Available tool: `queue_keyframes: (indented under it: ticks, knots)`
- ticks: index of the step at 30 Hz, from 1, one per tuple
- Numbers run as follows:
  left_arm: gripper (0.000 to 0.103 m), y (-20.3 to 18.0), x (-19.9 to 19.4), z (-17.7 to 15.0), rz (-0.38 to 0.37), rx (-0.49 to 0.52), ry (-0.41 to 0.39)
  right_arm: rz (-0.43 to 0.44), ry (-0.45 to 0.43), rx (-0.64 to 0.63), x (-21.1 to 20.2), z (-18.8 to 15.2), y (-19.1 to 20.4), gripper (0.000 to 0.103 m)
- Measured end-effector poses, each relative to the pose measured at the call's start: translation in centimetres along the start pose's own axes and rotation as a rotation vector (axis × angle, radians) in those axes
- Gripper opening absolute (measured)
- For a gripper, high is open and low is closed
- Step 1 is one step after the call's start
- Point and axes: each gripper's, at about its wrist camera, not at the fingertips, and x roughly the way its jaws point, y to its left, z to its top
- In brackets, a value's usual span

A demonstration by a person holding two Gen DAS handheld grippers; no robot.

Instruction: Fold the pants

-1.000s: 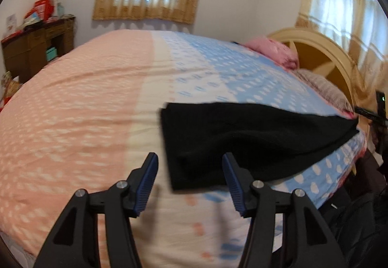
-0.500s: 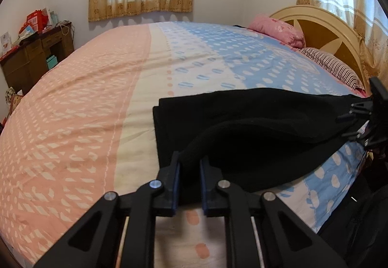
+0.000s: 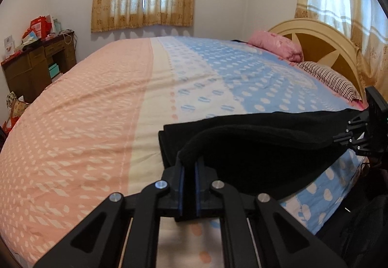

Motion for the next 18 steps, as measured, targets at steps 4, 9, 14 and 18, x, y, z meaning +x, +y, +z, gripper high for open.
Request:
queue_keyframes:
  ticks: [4, 9, 14, 18]
  knots:
    - [0.007, 0.2, 0.6, -1.9, 0.003, -0.007, 0.039, 0.013, 0.057, -0.007, 2.2, -1.6, 0.9, 0.003]
    - [0.007, 0.2, 0.5, -3.0, -0.003, -0.03, 0.038, 0.04, 0.054, 0.019, 2.2, -2.1, 0.8, 0.003]
    - [0.009, 0.0, 0.2, -2.8, -0.008, -0.029, 0.031, 0.035, 0.079, -0.003, 2.8, -2.4, 0.8, 0.004]
    - [0.025, 0.7, 0.8, -3.1, 0.041, -0.037, 0.055, 0.071, 0.084, 0.025, 3.2, -2.1, 0.1, 0.015]
